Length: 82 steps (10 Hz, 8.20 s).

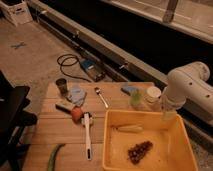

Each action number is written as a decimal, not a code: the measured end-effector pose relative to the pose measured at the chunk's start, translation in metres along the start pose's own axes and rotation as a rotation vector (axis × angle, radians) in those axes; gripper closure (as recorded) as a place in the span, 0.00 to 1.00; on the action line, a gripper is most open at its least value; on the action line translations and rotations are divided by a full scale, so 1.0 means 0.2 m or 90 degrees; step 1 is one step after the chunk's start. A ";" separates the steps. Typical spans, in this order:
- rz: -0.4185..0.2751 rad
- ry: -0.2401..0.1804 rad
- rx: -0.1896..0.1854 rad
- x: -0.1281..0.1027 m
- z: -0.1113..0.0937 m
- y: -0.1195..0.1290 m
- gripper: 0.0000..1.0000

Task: Place towel in plastic cup

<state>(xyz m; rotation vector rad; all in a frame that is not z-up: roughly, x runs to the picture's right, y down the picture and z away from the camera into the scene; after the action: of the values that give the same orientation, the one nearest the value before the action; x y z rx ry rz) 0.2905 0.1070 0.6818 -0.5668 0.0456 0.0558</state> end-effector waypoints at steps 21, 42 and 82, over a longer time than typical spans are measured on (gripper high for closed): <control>-0.122 0.019 0.119 -0.33 -0.16 -0.21 0.35; -0.454 -0.172 0.169 -1.99 0.06 -0.51 0.35; -0.387 -0.299 0.090 -2.21 0.54 -0.81 1.00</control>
<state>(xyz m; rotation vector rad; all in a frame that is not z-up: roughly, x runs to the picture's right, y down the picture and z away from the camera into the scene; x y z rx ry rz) -0.1377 0.0109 0.8866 -0.3965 -0.5754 -0.4035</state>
